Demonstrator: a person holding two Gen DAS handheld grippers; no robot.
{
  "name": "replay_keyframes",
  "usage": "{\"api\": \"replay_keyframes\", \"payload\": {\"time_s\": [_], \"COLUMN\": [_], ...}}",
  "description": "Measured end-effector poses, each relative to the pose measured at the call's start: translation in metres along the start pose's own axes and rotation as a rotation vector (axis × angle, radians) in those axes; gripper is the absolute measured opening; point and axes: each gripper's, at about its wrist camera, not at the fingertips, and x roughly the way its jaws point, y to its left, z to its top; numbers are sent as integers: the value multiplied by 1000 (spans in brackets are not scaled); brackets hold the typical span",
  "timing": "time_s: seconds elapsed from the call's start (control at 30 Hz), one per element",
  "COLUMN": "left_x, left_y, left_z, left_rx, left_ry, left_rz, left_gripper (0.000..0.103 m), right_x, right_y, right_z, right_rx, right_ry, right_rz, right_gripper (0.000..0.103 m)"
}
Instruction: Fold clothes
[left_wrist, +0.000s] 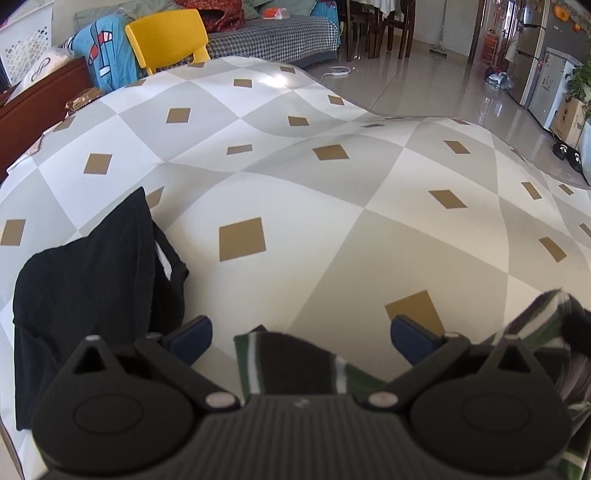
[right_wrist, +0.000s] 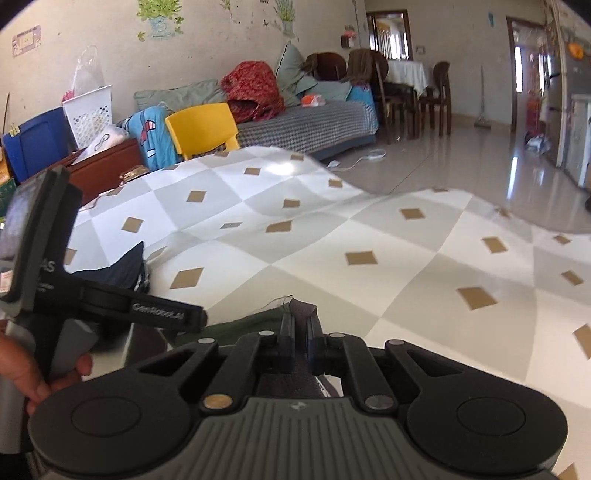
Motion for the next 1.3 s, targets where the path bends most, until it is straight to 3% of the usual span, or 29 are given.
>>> {"api": "replay_keyframes", "payload": {"time_s": [0.17, 0.37, 0.53, 0.77, 0.9, 1.2, 1.3], "left_x": [-8, -6, 3, 16, 19, 15, 15], "left_y": [-13, -26, -36, -47, -53, -64, -64], "left_z": [1, -2, -12, -32, -37, -40, -40], "left_rx": [49, 99, 133, 182, 203, 266, 267], "left_ry": [-49, -51, 10, 78, 71, 32, 34], "left_rz": [0, -21, -53, -52, -31, -2, -3], "left_gripper": [103, 103, 103, 103, 103, 103, 103], "right_x": [11, 5, -1, -14, -17, -7, -9], "right_y": [-7, -37, -63, -87, -93, -94, -94], "right_z": [6, 11, -4, -35, -47, -56, -48], "right_rx": [27, 133, 175, 188, 186, 154, 167], "right_ry": [-24, -21, 79, 221, 268, 330, 288], "right_rz": [-83, -136, -195, -207, -219, -251, -243], "right_gripper": [9, 20, 21, 25, 26, 28, 28]}}
